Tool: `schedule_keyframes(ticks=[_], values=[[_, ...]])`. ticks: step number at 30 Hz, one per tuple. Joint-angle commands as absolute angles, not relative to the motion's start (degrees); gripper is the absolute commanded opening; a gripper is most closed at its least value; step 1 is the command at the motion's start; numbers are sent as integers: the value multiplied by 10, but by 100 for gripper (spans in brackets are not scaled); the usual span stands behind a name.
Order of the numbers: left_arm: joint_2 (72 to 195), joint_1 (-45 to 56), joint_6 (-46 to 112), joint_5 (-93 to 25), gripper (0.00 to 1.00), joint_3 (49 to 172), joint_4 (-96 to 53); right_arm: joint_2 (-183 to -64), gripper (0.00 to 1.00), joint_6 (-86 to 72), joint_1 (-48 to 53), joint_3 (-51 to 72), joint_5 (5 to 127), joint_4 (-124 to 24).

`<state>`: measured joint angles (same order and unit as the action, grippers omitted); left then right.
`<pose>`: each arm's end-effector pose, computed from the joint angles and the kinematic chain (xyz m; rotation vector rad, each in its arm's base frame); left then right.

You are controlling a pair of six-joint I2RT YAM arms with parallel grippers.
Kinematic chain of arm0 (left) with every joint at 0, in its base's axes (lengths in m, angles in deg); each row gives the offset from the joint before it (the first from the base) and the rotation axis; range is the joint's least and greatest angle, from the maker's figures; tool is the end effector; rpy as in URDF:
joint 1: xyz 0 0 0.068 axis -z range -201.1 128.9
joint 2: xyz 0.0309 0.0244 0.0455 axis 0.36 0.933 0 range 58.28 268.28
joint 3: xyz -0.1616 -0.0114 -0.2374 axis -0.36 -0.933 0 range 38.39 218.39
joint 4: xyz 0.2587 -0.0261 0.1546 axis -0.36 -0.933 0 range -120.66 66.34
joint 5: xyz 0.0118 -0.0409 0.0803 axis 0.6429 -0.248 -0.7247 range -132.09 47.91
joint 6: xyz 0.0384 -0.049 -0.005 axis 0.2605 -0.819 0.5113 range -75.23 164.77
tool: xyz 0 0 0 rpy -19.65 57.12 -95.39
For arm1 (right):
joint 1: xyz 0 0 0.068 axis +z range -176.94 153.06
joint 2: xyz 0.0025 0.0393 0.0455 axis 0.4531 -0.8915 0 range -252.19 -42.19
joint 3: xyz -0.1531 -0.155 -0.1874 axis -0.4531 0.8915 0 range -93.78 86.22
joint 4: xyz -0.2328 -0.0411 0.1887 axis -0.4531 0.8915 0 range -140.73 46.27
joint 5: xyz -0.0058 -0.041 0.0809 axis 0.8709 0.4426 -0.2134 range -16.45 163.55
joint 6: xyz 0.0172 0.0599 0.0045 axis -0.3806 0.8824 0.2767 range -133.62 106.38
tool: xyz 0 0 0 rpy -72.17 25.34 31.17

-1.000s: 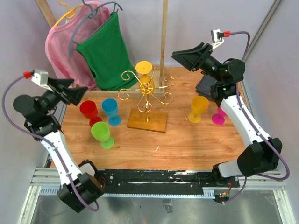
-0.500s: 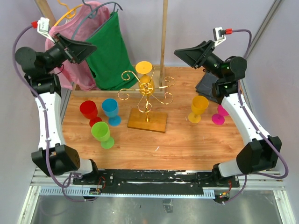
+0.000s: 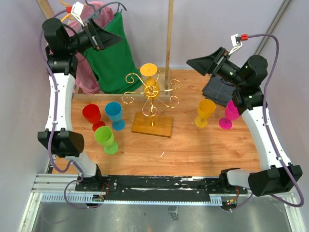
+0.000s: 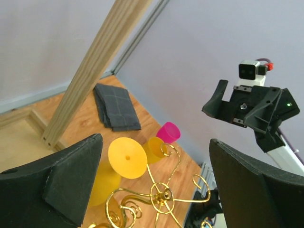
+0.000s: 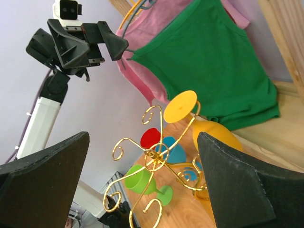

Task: Take the wine glass off the wine glass rack
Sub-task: Pick up the wine glass from the wine rack.

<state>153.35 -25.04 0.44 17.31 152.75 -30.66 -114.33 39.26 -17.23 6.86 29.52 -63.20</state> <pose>0.3948 -0.0139 0.5643 0.3090 1.5655 -1.2551 0.3048 0.0857 0.5112 -0.2110 1.4507 1.3768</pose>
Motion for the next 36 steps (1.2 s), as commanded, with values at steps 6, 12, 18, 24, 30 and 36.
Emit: schedule_keyframes(ticks=[6, 12, 18, 24, 30, 36], values=[[1588, -216, 133, 151, 99, 1624, -530, -1117, 98, 345, -204, 53, 302, -555], [1603, -200, 112, 155, 99, 1622, -533, -1107, 98, 345, -205, 60, 303, -548], [1603, -184, 87, 143, 99, 1581, -518, -1100, 98, 337, -207, 63, 300, -536], [1602, -171, 49, 135, 97, 1546, -490, -1097, 98, 337, -210, 65, 296, -534], [1603, -161, 50, 123, 93, 1520, -486, -1091, 98, 337, -214, 70, 294, -535], [1618, -151, 39, 123, 90, 1510, -486, -1087, 98, 338, -218, 78, 290, -534]])
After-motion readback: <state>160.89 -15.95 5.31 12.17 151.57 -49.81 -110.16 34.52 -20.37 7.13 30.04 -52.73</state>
